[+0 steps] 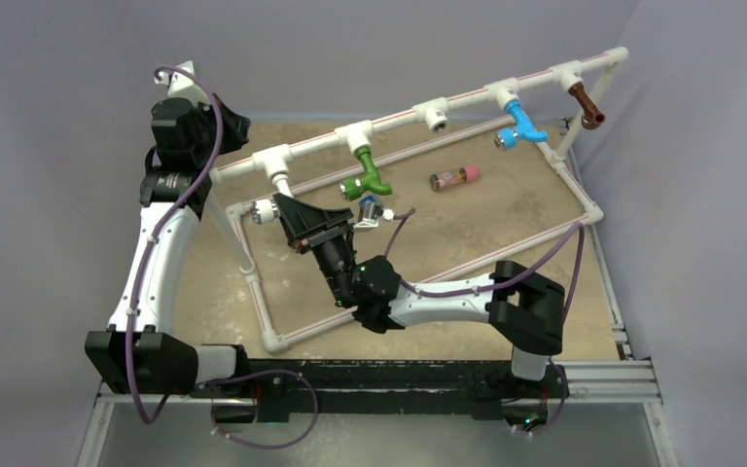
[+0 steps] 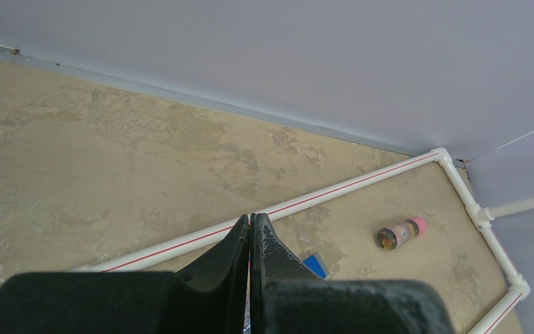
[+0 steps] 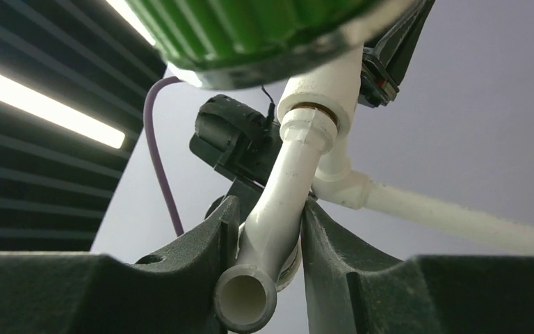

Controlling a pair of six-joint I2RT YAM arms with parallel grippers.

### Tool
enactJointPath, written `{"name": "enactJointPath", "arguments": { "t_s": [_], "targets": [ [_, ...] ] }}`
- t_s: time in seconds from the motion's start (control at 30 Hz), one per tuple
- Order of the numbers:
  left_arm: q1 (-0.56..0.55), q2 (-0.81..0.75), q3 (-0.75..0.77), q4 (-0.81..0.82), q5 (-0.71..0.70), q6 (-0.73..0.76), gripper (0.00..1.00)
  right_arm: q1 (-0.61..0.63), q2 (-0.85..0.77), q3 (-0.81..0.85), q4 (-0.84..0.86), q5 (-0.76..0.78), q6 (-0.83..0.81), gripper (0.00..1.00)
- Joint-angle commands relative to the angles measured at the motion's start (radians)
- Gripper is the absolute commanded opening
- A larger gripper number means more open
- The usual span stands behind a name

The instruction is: Install the water faucets

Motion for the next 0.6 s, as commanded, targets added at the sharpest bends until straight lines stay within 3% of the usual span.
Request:
{"name": "enactJointPath", "arguments": {
  "t_s": [0.0,0.27,0.57],
  "targets": [
    [0.004,0.027,-0.057,-0.109,-0.001,0.017,0.00,0.007,-0.035,0.079,0.152,0.004,0.169,0.00],
    [0.004,0.025,-0.057,-0.108,-0.002,0.017,0.00,0.008,-0.069,0.031,0.139,-0.007,0.216,0.03],
    [0.004,0.021,-0.057,-0.109,-0.004,0.017,0.00,0.007,-0.082,-0.019,0.186,-0.051,0.107,0.47]
  ]
}}
